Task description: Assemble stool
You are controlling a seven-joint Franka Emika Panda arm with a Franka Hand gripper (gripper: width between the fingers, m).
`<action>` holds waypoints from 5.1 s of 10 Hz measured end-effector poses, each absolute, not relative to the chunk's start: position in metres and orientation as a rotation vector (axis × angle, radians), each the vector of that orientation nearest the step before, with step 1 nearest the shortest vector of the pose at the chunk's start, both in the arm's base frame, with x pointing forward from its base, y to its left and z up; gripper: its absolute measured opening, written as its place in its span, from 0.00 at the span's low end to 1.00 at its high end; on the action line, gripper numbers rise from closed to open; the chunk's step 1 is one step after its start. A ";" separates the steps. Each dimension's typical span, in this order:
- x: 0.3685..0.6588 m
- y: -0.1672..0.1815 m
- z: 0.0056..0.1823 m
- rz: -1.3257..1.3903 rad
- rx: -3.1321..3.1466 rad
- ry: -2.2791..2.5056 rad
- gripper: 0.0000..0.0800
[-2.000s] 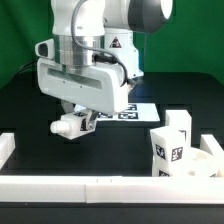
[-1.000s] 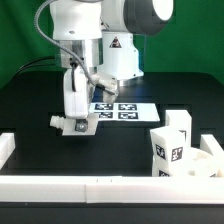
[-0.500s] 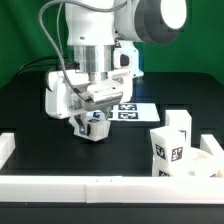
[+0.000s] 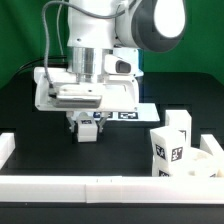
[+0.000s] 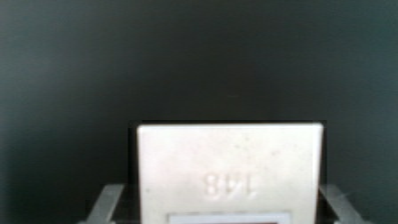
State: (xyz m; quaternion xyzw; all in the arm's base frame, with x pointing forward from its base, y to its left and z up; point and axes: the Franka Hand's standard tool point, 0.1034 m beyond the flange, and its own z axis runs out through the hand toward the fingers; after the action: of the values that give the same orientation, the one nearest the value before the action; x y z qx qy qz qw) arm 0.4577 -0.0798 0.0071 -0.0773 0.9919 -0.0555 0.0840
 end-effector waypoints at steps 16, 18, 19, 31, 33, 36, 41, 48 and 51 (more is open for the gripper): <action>0.494 -0.047 0.094 -0.346 -1.864 2.183 0.81; 0.500 -0.034 0.106 -0.380 -2.012 2.028 0.81; 0.502 -0.035 0.107 -0.391 -2.077 1.974 0.81; 0.527 -0.025 0.143 -0.473 -2.724 1.004 0.81; 0.537 -0.052 0.138 -0.357 -2.684 1.016 0.81; 0.537 -0.072 0.111 -0.333 -2.708 1.070 0.81; 0.533 -0.072 0.101 -0.337 -2.856 0.804 0.81; 0.526 -0.073 0.076 -0.258 -3.070 -0.059 0.81; 0.512 -0.071 0.051 0.009 -3.056 -0.155 0.81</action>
Offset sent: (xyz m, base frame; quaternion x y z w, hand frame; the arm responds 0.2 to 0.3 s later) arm 0.0000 0.0000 0.0000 0.0000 0.0000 -0.0650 0.9979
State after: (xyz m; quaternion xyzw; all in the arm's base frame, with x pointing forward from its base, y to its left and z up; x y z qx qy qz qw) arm 0.5115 -0.0706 0.0506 -0.9979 -0.0505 0.0028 0.0409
